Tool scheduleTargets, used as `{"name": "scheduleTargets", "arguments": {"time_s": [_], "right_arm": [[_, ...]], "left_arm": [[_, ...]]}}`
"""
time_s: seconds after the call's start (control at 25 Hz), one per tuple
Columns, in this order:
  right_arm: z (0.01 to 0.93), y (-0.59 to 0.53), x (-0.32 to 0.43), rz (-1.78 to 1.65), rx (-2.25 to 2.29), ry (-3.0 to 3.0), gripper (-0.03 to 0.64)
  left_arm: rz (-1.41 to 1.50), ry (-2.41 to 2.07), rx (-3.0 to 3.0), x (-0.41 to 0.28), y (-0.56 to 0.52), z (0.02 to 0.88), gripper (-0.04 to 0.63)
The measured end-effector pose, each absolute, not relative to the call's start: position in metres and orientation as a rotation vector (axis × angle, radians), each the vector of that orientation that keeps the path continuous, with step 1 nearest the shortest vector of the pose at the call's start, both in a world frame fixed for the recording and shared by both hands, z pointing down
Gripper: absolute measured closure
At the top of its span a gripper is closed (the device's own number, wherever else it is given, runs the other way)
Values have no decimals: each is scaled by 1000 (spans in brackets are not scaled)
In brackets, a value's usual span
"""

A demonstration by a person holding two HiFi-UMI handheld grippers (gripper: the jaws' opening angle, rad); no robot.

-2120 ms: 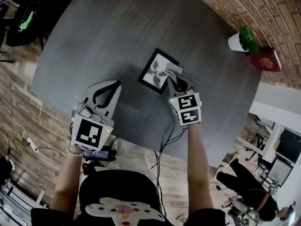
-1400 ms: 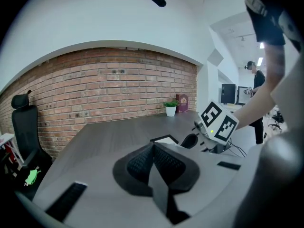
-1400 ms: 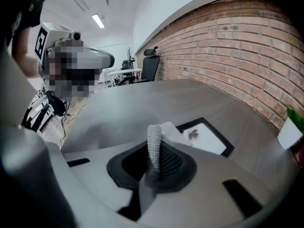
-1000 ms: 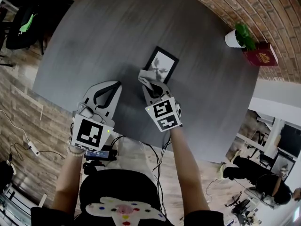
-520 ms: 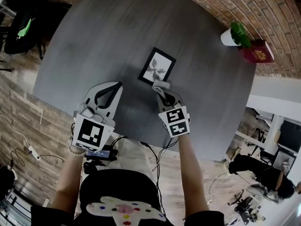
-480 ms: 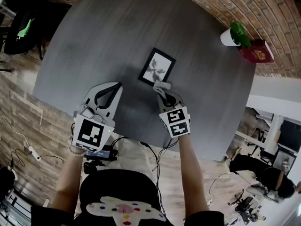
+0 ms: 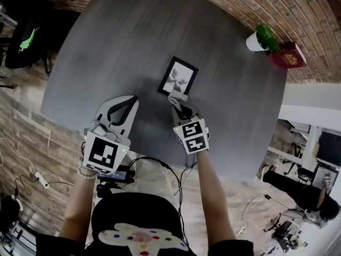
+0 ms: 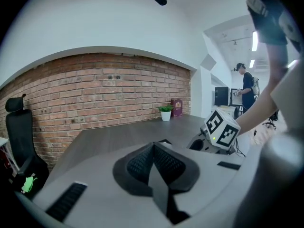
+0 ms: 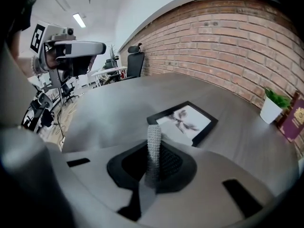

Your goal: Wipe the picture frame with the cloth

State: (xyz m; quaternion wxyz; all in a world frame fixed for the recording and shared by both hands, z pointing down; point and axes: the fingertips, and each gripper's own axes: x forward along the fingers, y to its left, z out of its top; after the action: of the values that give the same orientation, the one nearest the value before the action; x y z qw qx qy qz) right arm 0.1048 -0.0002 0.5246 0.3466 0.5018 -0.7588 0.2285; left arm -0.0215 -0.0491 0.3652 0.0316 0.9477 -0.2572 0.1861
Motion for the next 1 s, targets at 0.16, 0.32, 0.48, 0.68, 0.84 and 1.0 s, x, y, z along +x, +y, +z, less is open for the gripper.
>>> {"name": "scheduleTargets", "arguments": {"time_s": [0.16,0.32,0.48,0.68,0.84,1.0], "right_arm": [[527,-14,79,581,1279,-2002,592],[522,-23,58,575,1274,-2040,592],[505,-23,51,554,1356,-2077,592],[465,-1,66,530,1507,-2090,592],[428,19,86,480,1673,-2072,592],[394,41,95,427,1805,-2051,592]], "left_arm": [[578,-803,2932,-31,-48,361,586],[585,-779,2958,-37,-40,355,586],[574,-766,2968,-46,-34,350,586],[535,-709,3005,-40,-23,334,586],[476,-664,3062,-34,-19,313,586],[445,-632,3092,-33,-12,298,586]]}}
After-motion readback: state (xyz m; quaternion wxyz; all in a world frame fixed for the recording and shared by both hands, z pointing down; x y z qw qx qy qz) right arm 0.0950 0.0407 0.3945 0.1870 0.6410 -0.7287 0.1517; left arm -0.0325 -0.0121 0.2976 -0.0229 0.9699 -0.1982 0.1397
